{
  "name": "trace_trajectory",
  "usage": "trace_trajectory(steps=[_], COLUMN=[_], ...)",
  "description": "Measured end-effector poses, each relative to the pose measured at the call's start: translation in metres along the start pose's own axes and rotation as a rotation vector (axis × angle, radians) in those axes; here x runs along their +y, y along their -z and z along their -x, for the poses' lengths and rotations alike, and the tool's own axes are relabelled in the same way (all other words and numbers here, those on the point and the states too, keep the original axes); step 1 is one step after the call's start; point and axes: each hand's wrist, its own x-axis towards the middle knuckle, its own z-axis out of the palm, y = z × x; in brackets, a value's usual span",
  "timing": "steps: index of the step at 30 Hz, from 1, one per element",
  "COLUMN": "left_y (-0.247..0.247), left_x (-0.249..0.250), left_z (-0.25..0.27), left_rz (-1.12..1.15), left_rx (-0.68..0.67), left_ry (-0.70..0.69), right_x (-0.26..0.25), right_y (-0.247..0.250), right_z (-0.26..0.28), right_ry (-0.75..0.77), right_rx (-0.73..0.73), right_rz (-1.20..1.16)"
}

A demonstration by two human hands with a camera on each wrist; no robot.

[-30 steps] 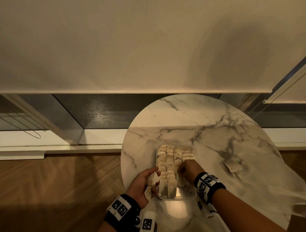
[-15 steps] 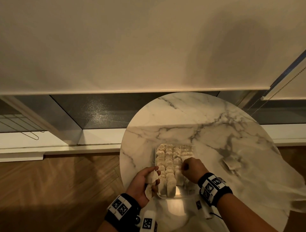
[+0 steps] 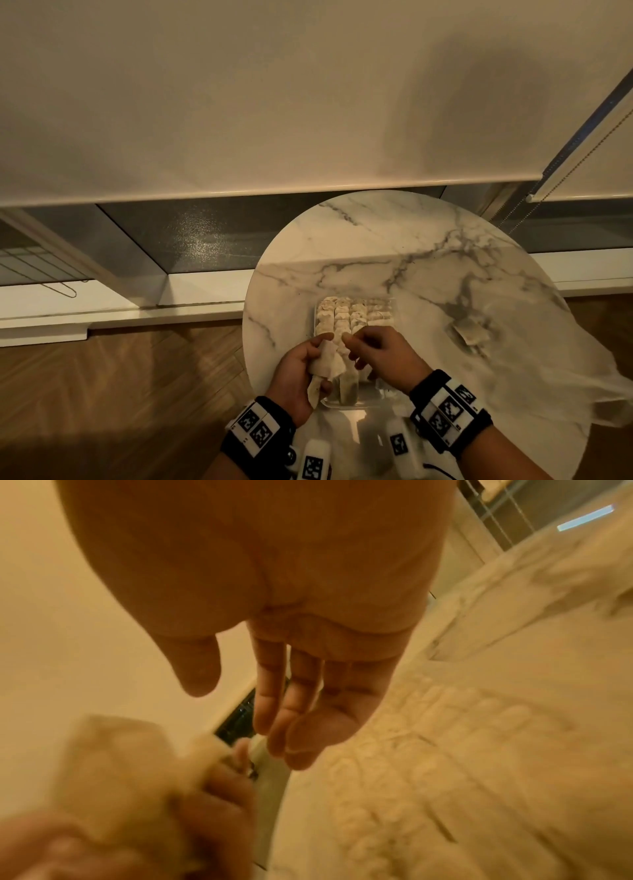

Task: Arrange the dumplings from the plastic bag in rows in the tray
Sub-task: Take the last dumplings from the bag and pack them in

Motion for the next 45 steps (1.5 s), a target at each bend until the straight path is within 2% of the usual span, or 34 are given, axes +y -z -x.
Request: trace_trajectory(steps=[2,6,10,18,22,25,28,31,34,37,40,42,45], left_y=[-0.006,-0.016,-0.014,-0.008,0.001,0.012,0.02,0.02,0.018,0.015,0.012,0.012,0.014], left_x=[-0.002,-0.004,-0.006,-0.006,-0.004,-0.005,-0.006,-0.004,-0.003,-0.001,0.001,0.002,0.002], left_z=[0.001,0.007,0.009,0.01,0.007,0.001,-0.003,-0.002,0.001,0.006,0.01,0.011,0.01], left_rz=[-0.033,-0.062,-0.069,0.017,0.055,0.075,0.071,0.075,0.082,0.085,0.082,0.077,0.071], left_rx=[-0.01,-0.031,0.014,0.03,0.048,0.103,0.137,0.143,0.112,0.104,0.112,0.137,0.163], left_ry=[-0.062,-0.175,-0.245,-0.22,-0.195,-0.159,-0.132,-0.126,-0.115,-0.114,-0.12,-0.127,-0.12], right_x=[-0.014,-0.023,-0.023,-0.024,-0.024,-0.014,0.008,0.033,0.048,0.055,0.054,0.054,0.052], right_y=[0.0,0.004,0.007,0.017,0.03,0.041,0.047,0.047,0.04,0.03,0.022,0.017,0.013], right_z=[0.007,0.011,0.015,0.023,0.024,0.018,0.005,-0.008,-0.018,-0.026,-0.034,-0.041,-0.052], right_ry=[-0.037,-0.044,-0.047,0.055,0.121,0.155,0.114,0.033,-0.084,-0.161,-0.212,-0.217,-0.2], right_rx=[-0.056,-0.061,-0.1,-0.09,-0.001,0.178,0.266,0.141,-0.07,-0.257,-0.38,-0.409,-0.33], right_rz=[-0.082,-0.097,-0.119,-0.134,-0.119,-0.066,0.175,0.49,0.716,0.82,0.863,0.89,0.908])
